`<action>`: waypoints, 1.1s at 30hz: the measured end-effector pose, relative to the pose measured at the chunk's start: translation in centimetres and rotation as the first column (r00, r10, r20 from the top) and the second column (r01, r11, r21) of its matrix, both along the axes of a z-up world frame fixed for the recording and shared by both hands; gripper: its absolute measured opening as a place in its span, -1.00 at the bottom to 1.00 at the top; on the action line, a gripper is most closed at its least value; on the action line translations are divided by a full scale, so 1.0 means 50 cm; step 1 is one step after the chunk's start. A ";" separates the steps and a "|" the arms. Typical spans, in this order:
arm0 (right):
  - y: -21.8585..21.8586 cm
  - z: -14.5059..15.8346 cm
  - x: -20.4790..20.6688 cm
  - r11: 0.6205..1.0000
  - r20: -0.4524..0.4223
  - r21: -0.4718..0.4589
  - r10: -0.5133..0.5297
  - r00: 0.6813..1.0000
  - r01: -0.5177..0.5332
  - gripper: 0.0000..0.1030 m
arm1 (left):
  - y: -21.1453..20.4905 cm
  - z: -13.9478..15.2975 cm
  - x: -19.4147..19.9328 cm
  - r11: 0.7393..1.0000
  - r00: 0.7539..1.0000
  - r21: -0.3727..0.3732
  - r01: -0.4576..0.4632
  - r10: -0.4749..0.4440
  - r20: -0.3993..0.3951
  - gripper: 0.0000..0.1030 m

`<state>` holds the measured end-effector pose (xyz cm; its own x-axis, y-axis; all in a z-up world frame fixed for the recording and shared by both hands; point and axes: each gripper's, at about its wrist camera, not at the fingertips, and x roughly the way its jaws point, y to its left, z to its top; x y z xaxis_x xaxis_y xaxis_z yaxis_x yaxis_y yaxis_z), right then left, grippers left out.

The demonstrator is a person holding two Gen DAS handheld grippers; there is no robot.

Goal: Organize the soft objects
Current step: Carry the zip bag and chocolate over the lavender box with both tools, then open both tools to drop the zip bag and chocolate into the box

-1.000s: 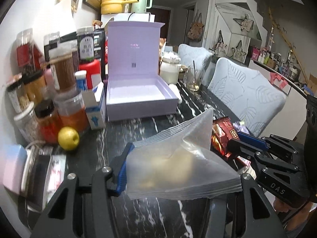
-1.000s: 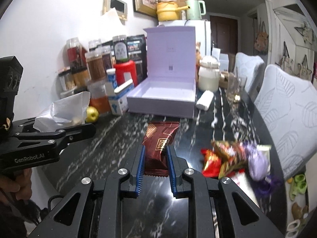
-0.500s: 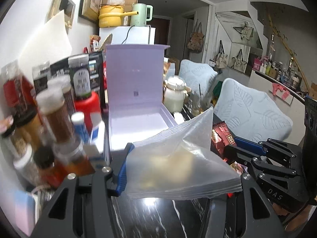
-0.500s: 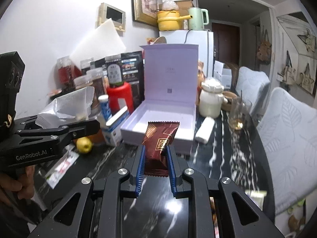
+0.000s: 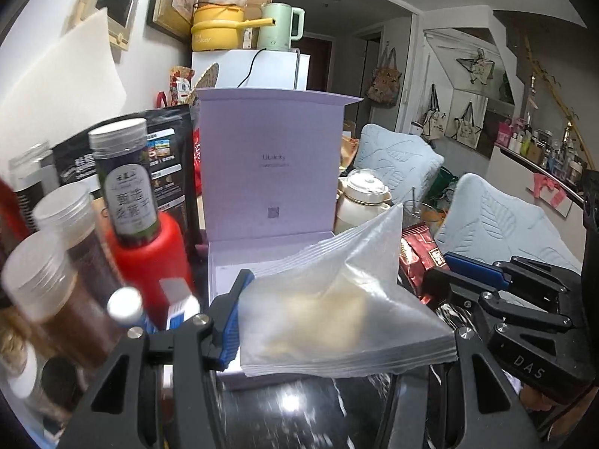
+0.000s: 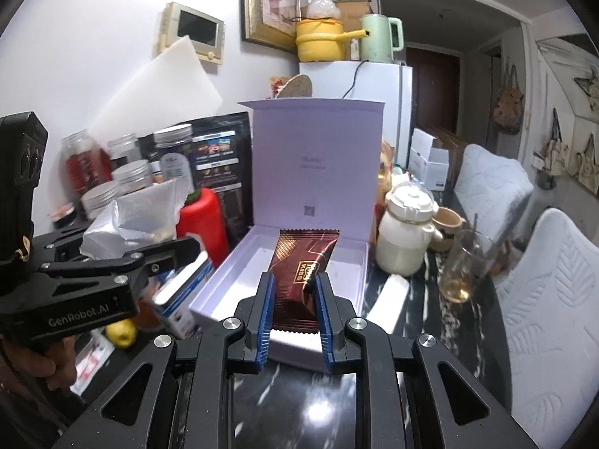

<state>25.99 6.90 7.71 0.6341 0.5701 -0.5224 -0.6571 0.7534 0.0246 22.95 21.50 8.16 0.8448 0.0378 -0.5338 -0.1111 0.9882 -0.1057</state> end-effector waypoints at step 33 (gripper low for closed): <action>0.164 -0.163 0.349 0.993 -0.196 -0.117 -0.021 0.980 -0.003 -0.58 | 0.092 -0.164 0.329 0.992 0.976 0.068 -0.103 0.114 -0.183 -0.01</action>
<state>43.42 15.09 -0.46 0.5174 0.4928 -0.6996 -0.6413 0.7646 0.0643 39.42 26.08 -0.06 0.7199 0.1595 -0.6755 -0.2307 0.9729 -0.0161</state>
